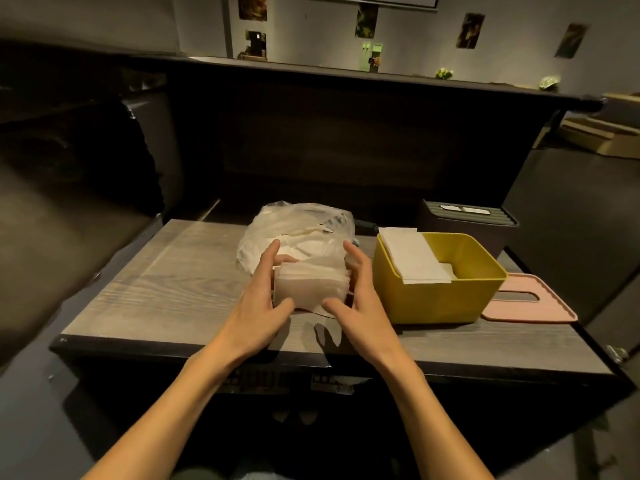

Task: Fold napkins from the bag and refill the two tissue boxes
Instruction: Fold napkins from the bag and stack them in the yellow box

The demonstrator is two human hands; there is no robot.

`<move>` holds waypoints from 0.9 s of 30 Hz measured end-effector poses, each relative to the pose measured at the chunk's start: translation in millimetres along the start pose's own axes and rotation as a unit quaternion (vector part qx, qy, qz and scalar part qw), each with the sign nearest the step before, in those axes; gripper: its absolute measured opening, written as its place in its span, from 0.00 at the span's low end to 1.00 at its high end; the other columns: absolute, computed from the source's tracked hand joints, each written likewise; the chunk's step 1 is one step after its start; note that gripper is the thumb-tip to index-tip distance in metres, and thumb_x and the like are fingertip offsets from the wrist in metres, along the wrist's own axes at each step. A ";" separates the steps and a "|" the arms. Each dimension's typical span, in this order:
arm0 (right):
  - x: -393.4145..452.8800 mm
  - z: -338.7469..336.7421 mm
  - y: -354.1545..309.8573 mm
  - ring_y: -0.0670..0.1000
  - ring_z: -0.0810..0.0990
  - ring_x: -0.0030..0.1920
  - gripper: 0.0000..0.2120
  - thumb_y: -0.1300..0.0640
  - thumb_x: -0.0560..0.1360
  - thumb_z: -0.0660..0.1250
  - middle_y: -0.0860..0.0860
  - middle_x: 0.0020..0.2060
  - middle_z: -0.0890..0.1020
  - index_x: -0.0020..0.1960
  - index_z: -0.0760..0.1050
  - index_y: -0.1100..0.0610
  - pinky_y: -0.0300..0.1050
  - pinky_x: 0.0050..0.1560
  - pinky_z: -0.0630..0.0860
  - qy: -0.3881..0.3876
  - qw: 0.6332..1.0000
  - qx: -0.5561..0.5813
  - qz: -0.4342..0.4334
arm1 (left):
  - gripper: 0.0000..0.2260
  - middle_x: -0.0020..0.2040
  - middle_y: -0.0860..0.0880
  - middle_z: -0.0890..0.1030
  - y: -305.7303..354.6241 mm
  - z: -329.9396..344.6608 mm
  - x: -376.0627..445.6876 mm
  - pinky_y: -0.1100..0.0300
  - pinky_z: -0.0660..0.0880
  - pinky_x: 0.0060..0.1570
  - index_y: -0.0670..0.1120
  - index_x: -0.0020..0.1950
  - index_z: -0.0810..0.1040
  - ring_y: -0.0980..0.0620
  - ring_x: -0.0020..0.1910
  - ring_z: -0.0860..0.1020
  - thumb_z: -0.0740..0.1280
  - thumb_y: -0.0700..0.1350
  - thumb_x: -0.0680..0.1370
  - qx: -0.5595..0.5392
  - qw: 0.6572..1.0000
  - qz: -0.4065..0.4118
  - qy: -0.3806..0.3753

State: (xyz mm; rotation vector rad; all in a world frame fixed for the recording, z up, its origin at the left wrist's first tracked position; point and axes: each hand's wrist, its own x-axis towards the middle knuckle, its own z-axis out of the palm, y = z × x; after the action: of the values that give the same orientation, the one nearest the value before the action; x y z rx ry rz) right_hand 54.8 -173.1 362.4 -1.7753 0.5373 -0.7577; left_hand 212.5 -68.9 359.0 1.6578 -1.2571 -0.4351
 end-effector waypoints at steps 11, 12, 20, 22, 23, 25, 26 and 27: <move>-2.3 3.9 4.3 0.41 0.67 0.73 0.36 0.52 0.78 0.72 0.40 0.74 0.65 0.76 0.55 0.32 0.40 0.71 0.70 0.025 0.991 -0.129 -0.039 | 0.24 0.62 0.58 0.73 -3.3 1.1 3.2 0.71 0.72 0.53 0.49 0.73 0.72 0.62 0.61 0.73 0.64 0.42 0.76 0.050 0.995 0.085 0.017; -2.7 4.3 3.2 0.39 0.65 0.73 0.36 0.51 0.79 0.71 0.39 0.74 0.65 0.77 0.55 0.31 0.36 0.70 0.68 0.021 0.987 -0.151 -0.048 | 0.23 0.61 0.58 0.74 -2.9 1.1 3.4 0.72 0.72 0.53 0.48 0.72 0.73 0.61 0.61 0.74 0.64 0.41 0.76 0.049 0.994 0.097 0.016; -0.9 2.0 5.7 0.39 0.74 0.64 0.22 0.52 0.82 0.67 0.42 0.66 0.73 0.73 0.65 0.45 0.45 0.65 0.77 0.071 0.982 -0.175 -0.011 | 0.26 0.65 0.60 0.72 -9.6 0.2 7.9 0.65 0.74 0.59 0.54 0.75 0.69 0.68 0.62 0.72 0.65 0.49 0.76 0.048 0.998 0.044 0.020; -1.6 3.1 3.4 0.44 0.74 0.68 0.28 0.54 0.80 0.68 0.44 0.70 0.72 0.75 0.59 0.41 0.46 0.67 0.77 0.042 0.989 -0.142 -0.005 | 0.28 0.68 0.56 0.74 -8.5 -0.8 6.6 0.59 0.75 0.63 0.55 0.78 0.65 0.64 0.63 0.74 0.64 0.49 0.77 0.026 0.999 0.029 0.025; -2.0 3.4 2.3 0.46 0.73 0.70 0.32 0.55 0.80 0.68 0.45 0.72 0.69 0.76 0.56 0.38 0.47 0.69 0.76 0.028 0.992 -0.126 -0.001 | 0.28 0.69 0.55 0.74 -7.8 -1.1 6.1 0.57 0.75 0.65 0.57 0.78 0.64 0.61 0.65 0.75 0.63 0.48 0.77 0.007 0.999 0.031 0.030; -2.1 4.7 1.2 0.48 0.71 0.72 0.38 0.58 0.79 0.68 0.46 0.75 0.65 0.76 0.50 0.32 0.49 0.72 0.74 0.010 0.994 -0.106 -0.001 | 0.29 0.68 0.58 0.74 -5.7 -1.6 3.5 0.59 0.75 0.66 0.65 0.76 0.61 0.59 0.68 0.75 0.63 0.46 0.78 -0.027 0.998 0.042 0.044; -1.8 4.9 1.0 0.48 0.70 0.73 0.40 0.58 0.79 0.68 0.46 0.76 0.64 0.76 0.48 0.31 0.50 0.72 0.74 0.008 0.994 -0.106 -0.006 | 0.30 0.67 0.59 0.75 -3.9 -2.3 2.6 0.61 0.76 0.64 0.66 0.75 0.59 0.58 0.67 0.75 0.64 0.44 0.78 -0.034 0.997 0.053 0.050; -1.3 4.9 1.6 0.47 0.70 0.72 0.41 0.58 0.80 0.67 0.46 0.75 0.64 0.77 0.46 0.30 0.50 0.72 0.74 0.007 0.994 -0.109 -0.011 | 0.33 0.67 0.58 0.75 -2.9 -2.7 2.3 0.62 0.76 0.64 0.65 0.77 0.57 0.56 0.67 0.75 0.64 0.42 0.77 -0.033 0.996 0.062 0.054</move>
State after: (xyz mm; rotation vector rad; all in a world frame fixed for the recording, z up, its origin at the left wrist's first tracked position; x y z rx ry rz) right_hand 57.5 -169.6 359.5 -1.9807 0.6309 -0.7500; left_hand 216.9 -69.7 358.4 1.5182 -1.2435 -0.3039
